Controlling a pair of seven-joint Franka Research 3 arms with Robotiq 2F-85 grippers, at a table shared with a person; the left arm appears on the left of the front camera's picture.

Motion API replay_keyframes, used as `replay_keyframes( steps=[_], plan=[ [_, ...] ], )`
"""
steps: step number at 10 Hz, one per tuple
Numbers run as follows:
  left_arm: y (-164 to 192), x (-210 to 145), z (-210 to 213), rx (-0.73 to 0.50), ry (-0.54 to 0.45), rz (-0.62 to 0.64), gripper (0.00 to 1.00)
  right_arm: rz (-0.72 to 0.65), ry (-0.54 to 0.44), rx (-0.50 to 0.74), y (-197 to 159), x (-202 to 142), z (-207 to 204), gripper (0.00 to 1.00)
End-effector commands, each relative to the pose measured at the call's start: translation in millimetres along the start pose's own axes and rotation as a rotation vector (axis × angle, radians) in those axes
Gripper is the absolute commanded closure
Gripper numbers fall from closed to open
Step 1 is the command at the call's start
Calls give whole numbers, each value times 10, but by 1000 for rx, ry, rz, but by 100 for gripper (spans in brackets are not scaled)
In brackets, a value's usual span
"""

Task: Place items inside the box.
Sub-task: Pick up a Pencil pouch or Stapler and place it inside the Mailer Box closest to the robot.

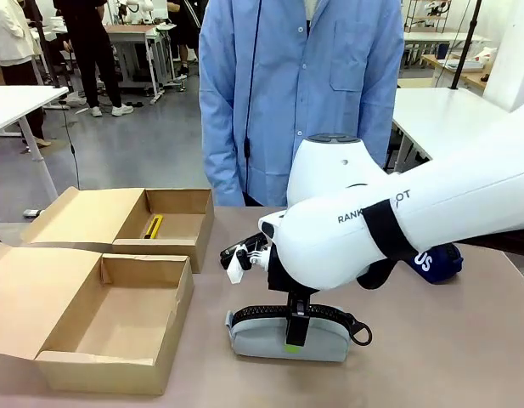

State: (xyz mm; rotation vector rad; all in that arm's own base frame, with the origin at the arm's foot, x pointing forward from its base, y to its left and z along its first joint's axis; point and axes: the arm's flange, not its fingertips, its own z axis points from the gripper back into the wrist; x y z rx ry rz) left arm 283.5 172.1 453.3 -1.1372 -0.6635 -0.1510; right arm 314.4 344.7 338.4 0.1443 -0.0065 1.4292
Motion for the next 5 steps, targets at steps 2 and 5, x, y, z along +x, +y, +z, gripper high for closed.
replay_keyframes(
  steps=[2,5],
  plan=[
    [-4,11,-4,-19,-18,-23,0,-5,51,-20,-14,87,39,0],
    [-4,11,-4,-19,-18,-23,0,18,93,69,3,66,48,60]
  ],
)
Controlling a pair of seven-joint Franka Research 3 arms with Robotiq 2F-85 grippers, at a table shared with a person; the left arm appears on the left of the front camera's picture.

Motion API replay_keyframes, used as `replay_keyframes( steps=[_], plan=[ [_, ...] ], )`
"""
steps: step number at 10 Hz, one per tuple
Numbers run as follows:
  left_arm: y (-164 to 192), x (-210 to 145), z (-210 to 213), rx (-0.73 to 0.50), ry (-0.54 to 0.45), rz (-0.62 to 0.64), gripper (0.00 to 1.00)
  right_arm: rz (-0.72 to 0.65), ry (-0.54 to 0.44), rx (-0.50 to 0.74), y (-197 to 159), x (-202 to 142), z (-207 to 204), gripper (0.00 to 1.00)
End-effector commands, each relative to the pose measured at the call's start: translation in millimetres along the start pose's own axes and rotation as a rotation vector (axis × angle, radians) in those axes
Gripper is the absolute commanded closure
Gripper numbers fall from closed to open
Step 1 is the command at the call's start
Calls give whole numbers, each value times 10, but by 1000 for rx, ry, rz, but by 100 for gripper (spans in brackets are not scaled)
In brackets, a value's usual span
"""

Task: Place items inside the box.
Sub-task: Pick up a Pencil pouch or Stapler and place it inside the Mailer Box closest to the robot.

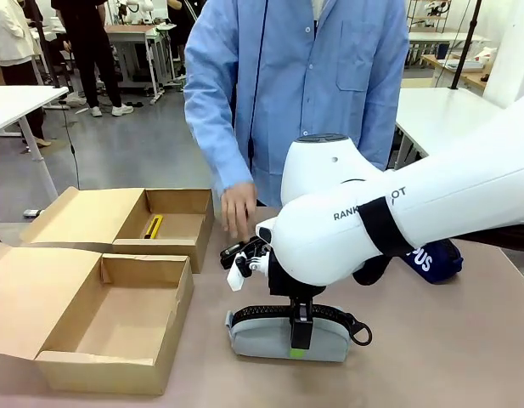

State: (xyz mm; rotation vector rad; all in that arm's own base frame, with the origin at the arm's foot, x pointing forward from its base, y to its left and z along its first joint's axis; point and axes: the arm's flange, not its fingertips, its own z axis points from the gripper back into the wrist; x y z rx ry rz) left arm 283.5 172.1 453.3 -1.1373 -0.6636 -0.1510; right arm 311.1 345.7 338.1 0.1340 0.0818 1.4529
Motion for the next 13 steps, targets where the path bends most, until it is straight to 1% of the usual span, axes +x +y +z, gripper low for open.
replay_keyframes(
  steps=[1,3,4,5,6,8,10,11,12,13],
  plan=[
    [-4,10,-4,-19,-17,-23,0,-2,24,25,-32,56,59,100],
    [-4,10,-4,-19,-17,-23,0,-2,33,21,-30,57,53,100],
    [-4,10,-4,-19,-17,-23,0,2,37,21,-27,58,50,88],
    [-4,10,-4,-19,-17,-23,0,2,43,20,-24,56,52,97],
    [-4,10,-4,-19,-17,-23,0,3,46,21,-20,57,57,100],
    [-4,10,-4,-19,-17,-23,0,3,50,32,-7,34,75,100],
    [-4,10,-4,-19,-17,-23,0,-55,18,48,52,-56,222,100],
    [-4,10,-4,-19,-17,-23,0,-152,-22,68,115,-154,397,100],
    [-4,10,-4,-19,-17,-23,0,-393,-83,154,215,-283,659,100],
    [-4,10,-4,-19,-17,-23,0,-588,-161,260,360,-447,986,100]
  ],
)
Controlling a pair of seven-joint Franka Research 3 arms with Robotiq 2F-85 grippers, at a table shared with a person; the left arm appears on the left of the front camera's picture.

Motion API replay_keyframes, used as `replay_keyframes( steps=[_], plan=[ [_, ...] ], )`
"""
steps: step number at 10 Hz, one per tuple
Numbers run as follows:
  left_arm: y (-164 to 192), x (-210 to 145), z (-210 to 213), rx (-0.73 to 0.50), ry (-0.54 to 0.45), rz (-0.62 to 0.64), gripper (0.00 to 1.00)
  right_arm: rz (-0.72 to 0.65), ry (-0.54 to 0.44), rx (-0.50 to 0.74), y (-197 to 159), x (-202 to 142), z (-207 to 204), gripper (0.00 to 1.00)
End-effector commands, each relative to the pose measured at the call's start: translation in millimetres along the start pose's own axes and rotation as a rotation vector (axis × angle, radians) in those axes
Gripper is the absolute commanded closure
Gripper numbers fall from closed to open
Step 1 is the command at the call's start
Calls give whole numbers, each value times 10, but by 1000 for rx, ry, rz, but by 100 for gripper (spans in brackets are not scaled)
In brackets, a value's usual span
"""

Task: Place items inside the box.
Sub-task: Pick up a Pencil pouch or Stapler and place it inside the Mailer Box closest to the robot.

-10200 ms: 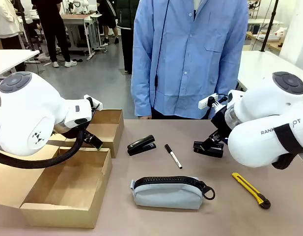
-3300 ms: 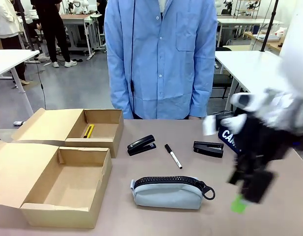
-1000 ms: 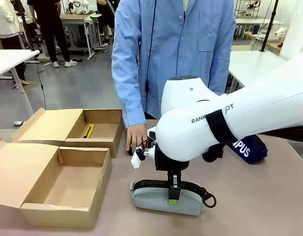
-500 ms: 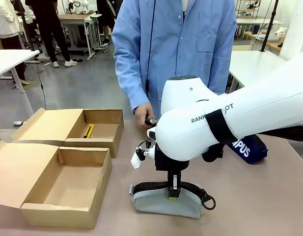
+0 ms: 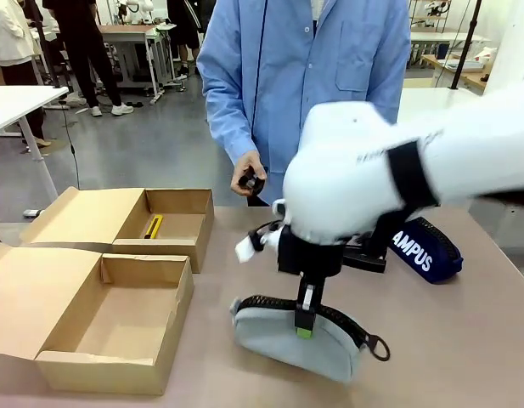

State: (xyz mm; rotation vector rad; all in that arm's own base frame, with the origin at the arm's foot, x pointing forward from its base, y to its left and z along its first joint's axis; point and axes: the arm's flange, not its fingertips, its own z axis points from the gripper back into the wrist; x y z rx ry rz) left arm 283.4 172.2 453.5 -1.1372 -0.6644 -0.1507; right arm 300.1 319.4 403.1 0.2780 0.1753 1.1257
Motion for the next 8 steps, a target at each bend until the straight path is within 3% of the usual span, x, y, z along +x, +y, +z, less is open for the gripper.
replay_keyframes(
  steps=[1,3,5,6,7,8],
  plan=[
    [-2,10,-6,-19,-17,-23,0,-519,-285,228,305,-448,630,100],
    [-2,10,-6,-19,-17,-23,0,-799,-557,299,480,-679,820,100],
    [-2,10,-6,-19,-17,-23,0,-902,-691,321,650,-826,789,100],
    [-2,10,-6,-19,-17,-23,0,-999,-762,249,734,-907,775,100],
    [-2,10,-6,-19,-17,-23,0,-641,-367,321,515,-784,1021,100],
    [-2,10,-6,-19,-17,-23,0,-641,-367,321,515,-784,1021,100]
  ],
)
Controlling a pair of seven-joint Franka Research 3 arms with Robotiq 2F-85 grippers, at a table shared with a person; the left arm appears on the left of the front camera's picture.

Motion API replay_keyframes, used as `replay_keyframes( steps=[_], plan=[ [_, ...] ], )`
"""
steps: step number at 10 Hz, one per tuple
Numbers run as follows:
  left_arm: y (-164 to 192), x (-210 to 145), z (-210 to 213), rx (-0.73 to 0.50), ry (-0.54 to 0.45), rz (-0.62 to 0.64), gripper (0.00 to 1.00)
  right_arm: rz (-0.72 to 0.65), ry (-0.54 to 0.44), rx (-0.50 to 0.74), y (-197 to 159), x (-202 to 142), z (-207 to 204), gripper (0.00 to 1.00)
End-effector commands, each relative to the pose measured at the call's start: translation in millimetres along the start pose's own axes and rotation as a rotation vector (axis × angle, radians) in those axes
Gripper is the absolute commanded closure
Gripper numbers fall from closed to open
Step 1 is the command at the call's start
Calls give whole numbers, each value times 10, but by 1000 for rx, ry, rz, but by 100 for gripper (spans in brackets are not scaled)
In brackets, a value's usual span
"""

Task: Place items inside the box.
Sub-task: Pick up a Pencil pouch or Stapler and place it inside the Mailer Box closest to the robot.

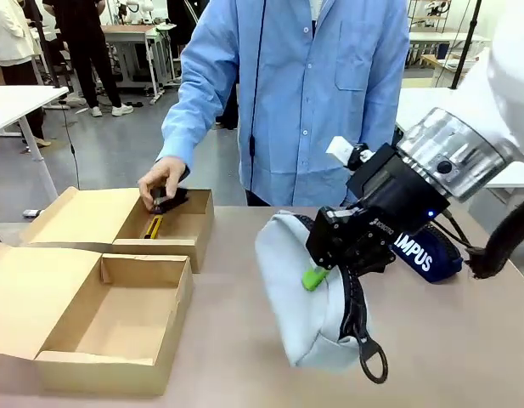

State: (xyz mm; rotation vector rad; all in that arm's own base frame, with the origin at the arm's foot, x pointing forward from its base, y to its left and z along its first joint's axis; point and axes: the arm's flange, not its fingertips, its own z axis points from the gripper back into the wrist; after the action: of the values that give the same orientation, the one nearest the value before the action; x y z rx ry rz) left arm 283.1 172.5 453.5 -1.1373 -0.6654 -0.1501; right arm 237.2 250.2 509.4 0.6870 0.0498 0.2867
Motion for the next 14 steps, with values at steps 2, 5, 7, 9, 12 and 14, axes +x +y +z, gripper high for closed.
replay_keyframes(
  steps=[2,5,7,9,12,14],
  plan=[
    [-1,12,-10,-19,-16,-22,0,81,90,-21,49,149,36,100],
    [-1,12,-10,-19,-16,-22,0,28,40,-23,395,133,-182,92],
    [-1,12,-10,-19,-16,-22,0,-177,-45,13,1150,397,-438,92],
    [-1,12,-10,-19,-16,-22,0,-341,-69,96,1544,820,-779,92],
    [-1,12,-10,-19,-16,-22,0,-264,48,45,1766,1474,-1554,92],
    [-1,12,-10,-19,-16,-22,0,-174,148,9,1906,1580,-1829,92]
  ],
)
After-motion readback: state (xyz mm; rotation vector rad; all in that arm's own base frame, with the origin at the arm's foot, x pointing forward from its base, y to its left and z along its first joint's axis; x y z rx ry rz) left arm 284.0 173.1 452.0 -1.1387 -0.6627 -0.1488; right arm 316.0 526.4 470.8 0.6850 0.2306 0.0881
